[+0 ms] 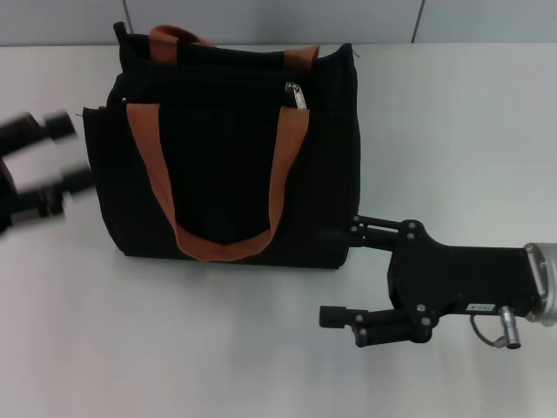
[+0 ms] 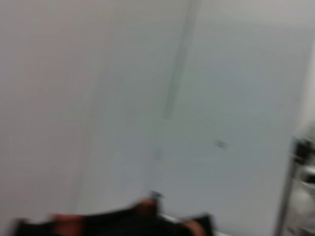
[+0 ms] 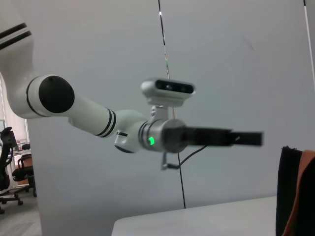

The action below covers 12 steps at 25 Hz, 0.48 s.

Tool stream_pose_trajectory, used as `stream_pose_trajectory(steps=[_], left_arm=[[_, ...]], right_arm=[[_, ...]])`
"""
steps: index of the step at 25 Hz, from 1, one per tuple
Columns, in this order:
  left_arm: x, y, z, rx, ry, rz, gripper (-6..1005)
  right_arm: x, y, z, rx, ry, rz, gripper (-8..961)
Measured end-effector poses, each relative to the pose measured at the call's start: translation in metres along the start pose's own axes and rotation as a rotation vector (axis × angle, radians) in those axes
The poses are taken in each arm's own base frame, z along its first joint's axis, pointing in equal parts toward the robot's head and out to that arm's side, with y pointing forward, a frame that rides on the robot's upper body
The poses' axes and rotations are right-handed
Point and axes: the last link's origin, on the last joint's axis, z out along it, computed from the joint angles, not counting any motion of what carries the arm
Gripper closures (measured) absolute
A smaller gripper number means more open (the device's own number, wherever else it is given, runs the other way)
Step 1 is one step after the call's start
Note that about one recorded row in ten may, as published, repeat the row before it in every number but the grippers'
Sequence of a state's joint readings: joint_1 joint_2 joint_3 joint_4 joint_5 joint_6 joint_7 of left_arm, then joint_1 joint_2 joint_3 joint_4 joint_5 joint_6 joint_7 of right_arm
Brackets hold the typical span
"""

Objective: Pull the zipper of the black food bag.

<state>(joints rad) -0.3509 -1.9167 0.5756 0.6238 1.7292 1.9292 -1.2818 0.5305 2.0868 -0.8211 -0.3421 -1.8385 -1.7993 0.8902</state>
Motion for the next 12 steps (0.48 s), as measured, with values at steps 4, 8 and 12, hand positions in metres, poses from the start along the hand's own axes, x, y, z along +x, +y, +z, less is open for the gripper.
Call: stream_pose_trajectory(steps=[4, 8, 12], left_arm=[[-0.023, 0.023, 0.008, -0.122, -0.066, 0.047, 197], [-0.049, 0.039, 0.021, -0.208, -0.173, 0.025, 197], [-0.066, 0.045, 0.03, -0.221, -0.233, 0.034, 197]], right_arm=[[0.004, 0.0, 0.003, 0.005, 0.008, 0.0, 121], [0.01, 0.003, 0.006, 0.015, 0.016, -0.017, 121], [0.014, 0.001, 0.012, 0.019, 0.024, -0.013, 122]])
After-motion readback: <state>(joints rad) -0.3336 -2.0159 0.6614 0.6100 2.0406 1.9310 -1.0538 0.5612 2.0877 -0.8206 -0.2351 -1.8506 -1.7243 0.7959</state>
